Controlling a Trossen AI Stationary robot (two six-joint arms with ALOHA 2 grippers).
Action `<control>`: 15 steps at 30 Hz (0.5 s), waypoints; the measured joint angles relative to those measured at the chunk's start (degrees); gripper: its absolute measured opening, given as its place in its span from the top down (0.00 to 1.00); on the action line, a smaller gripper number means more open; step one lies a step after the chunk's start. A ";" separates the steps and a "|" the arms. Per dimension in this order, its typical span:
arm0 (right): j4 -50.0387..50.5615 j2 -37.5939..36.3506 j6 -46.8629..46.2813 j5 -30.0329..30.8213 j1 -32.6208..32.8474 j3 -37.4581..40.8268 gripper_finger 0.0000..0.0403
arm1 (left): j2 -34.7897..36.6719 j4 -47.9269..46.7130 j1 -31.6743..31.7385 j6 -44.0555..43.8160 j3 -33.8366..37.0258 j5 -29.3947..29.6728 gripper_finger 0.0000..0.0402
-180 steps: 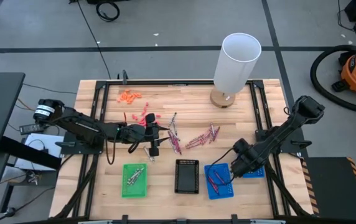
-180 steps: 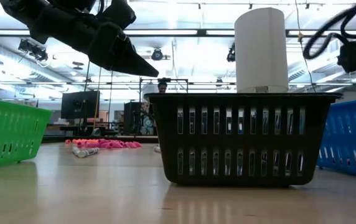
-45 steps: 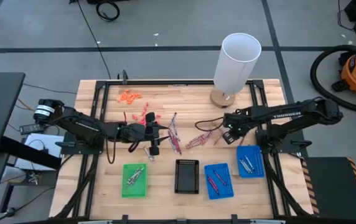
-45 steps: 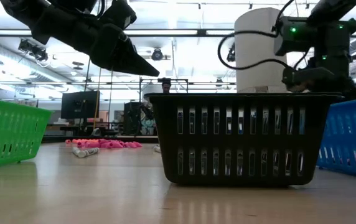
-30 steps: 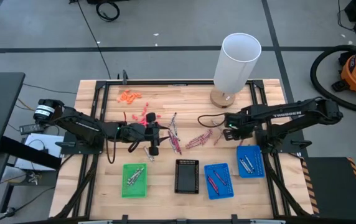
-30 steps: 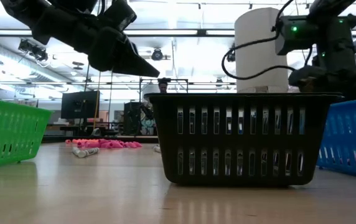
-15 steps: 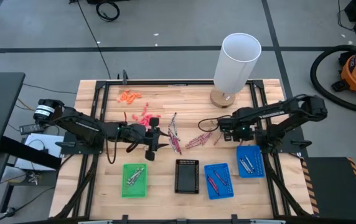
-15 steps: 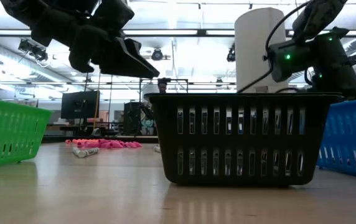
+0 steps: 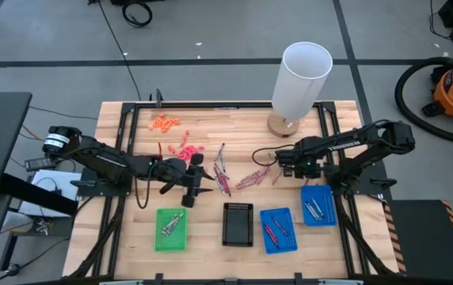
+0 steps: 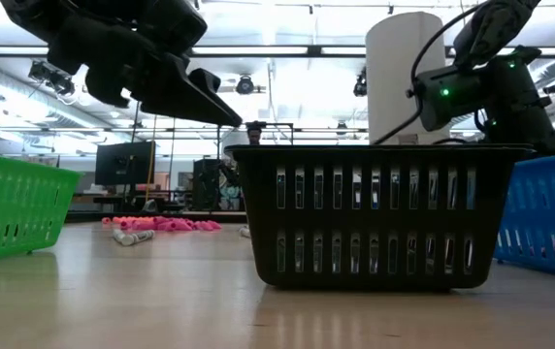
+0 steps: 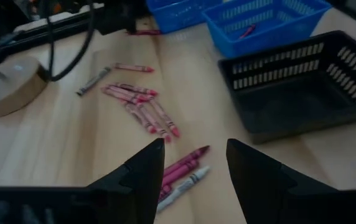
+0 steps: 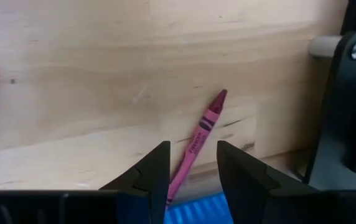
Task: Sort crayons
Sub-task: Put the red crayon into the left blue bin
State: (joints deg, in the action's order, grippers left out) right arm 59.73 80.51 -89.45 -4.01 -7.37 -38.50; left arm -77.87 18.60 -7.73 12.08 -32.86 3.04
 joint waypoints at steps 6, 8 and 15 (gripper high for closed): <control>-2.16 -0.04 -1.28 -0.90 0.24 2.75 0.65 | 0.00 -0.43 -0.67 -0.02 0.00 -0.78 0.54; -3.41 -0.05 -1.96 -1.41 0.64 4.41 0.65 | 0.00 -0.43 -0.96 0.49 0.00 -0.78 0.54; -5.69 -0.26 -2.90 -0.40 1.26 5.68 0.65 | 0.00 -0.39 -1.22 1.13 0.00 -0.76 0.54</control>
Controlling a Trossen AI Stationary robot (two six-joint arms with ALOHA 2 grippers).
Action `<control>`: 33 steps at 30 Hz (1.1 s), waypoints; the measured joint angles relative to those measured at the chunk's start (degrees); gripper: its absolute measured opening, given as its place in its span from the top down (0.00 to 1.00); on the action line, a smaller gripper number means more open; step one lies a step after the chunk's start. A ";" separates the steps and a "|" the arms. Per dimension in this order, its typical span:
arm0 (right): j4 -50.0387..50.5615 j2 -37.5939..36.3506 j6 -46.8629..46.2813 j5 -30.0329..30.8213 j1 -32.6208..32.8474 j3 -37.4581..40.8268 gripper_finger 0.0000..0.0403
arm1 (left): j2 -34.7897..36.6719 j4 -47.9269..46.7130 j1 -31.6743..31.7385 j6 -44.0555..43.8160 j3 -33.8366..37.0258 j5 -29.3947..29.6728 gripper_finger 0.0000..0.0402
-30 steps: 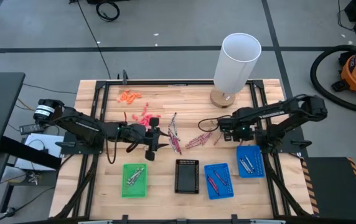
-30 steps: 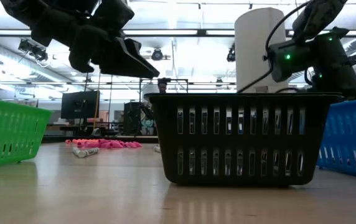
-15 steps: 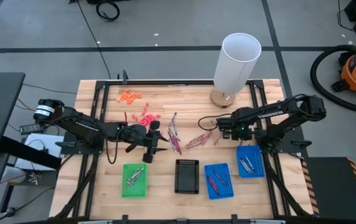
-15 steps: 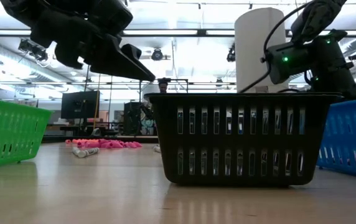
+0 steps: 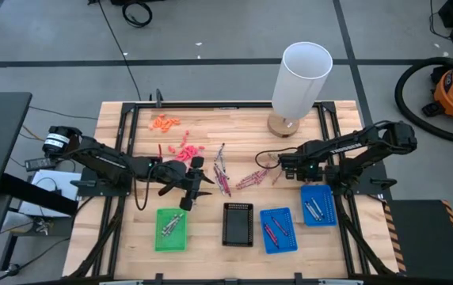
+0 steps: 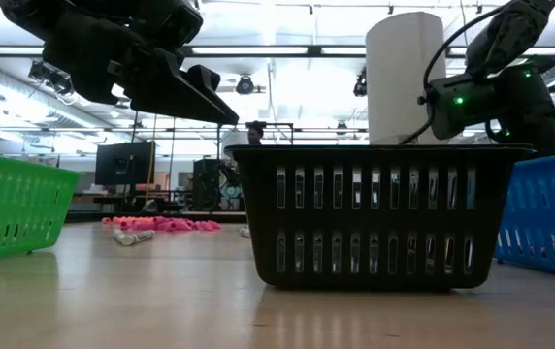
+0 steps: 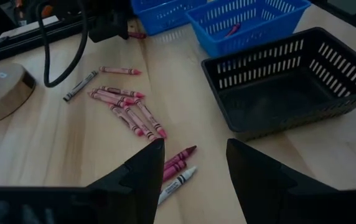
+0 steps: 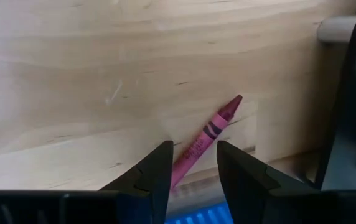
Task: Sort crayons
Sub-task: Put the red crayon into the left blue bin
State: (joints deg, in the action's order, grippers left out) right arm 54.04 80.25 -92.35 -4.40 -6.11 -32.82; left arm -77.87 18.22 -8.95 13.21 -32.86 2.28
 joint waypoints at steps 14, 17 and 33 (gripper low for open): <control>-4.04 0.39 2.22 5.58 -0.05 -3.62 0.70 | -0.02 0.20 0.02 0.32 0.00 0.02 0.54; -4.97 0.40 4.03 6.56 0.00 -4.12 0.71 | -0.02 0.37 0.02 0.94 0.00 0.04 0.54; -6.24 2.36 11.20 8.88 1.22 -4.42 0.72 | -0.02 0.40 0.11 1.14 0.00 0.20 0.54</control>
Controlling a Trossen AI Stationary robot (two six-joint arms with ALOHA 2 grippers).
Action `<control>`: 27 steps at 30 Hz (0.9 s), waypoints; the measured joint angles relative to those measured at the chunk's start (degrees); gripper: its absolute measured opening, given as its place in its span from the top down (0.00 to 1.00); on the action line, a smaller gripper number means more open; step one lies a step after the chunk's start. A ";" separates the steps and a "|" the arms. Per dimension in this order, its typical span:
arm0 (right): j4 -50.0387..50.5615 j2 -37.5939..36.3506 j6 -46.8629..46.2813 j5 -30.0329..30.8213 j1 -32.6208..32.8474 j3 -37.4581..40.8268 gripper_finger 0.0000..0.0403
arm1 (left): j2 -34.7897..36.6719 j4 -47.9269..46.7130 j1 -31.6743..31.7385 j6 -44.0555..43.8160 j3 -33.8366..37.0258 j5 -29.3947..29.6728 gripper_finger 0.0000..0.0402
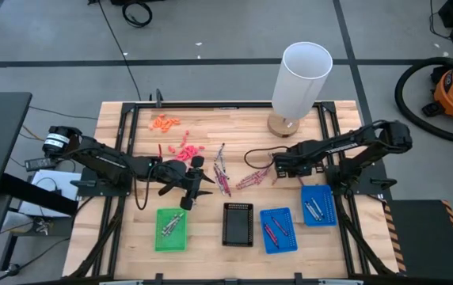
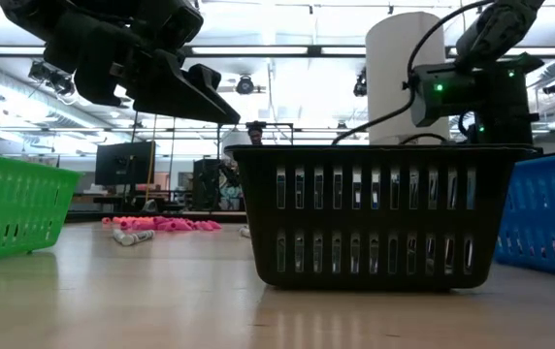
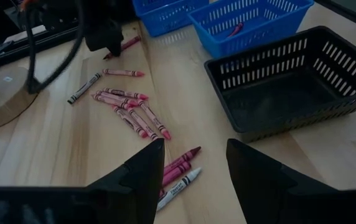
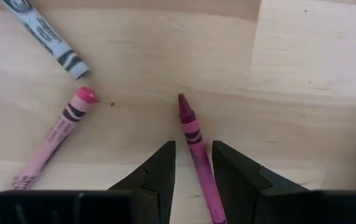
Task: Sort crayons
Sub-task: Put the red crayon into the left blue bin
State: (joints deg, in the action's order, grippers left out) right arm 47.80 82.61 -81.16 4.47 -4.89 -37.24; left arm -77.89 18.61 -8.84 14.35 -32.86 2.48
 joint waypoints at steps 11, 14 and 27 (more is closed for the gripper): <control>0.95 3.14 3.37 0.32 0.90 -2.17 0.85 | 0.00 -0.05 -0.02 -0.02 0.00 0.00 0.54; 2.07 1.46 4.50 0.85 1.01 -2.71 0.93 | 0.00 -0.05 -0.01 -0.02 0.00 0.00 0.54; 0.44 1.15 5.96 -0.05 1.73 -6.52 0.93 | -0.02 -0.15 -0.02 -0.02 0.00 -0.02 0.54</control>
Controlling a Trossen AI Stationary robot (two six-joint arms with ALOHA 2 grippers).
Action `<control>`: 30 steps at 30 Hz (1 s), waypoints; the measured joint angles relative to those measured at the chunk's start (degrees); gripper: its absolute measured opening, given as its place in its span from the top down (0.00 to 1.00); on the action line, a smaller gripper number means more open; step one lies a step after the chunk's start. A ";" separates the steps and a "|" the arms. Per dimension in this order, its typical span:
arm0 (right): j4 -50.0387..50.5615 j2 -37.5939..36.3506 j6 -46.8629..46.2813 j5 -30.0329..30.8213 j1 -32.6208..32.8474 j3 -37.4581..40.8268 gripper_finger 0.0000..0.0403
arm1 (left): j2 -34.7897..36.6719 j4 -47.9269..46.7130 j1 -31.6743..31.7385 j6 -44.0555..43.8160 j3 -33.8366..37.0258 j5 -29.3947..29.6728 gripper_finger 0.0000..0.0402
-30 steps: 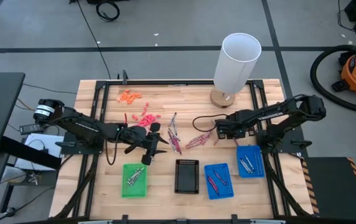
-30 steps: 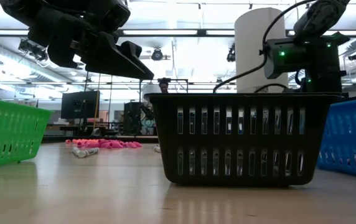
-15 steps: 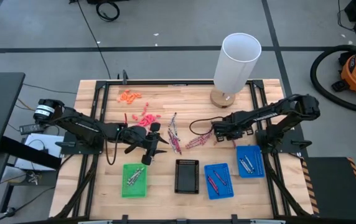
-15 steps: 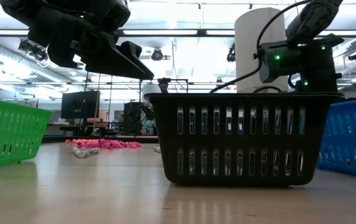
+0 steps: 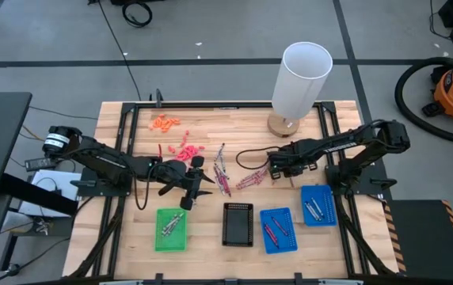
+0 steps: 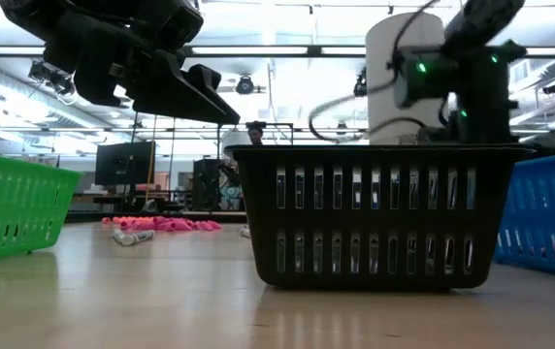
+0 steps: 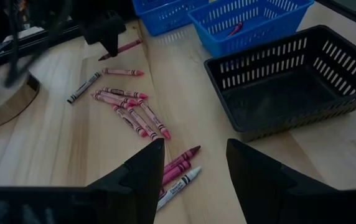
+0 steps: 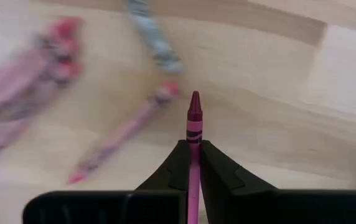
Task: Sort crayons
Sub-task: Put the red crayon into the left blue bin
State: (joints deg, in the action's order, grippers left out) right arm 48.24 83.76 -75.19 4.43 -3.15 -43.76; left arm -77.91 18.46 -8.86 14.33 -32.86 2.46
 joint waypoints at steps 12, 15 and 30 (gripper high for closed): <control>-7.95 -0.10 1.83 -2.06 7.09 -14.87 0.93 | 0.00 -0.49 0.02 0.00 0.00 0.02 0.54; -9.05 -0.10 -0.98 -1.49 10.23 -16.23 0.93 | 0.00 -1.24 0.01 0.00 0.01 0.02 0.54; -13.83 3.01 -23.15 -3.61 28.96 -16.29 0.93 | 0.00 -1.02 0.00 -0.04 0.02 0.02 0.54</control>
State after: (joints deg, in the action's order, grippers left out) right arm 34.41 86.77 -98.34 0.82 25.80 -60.05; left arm -77.91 17.44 -8.86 14.28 -32.84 2.48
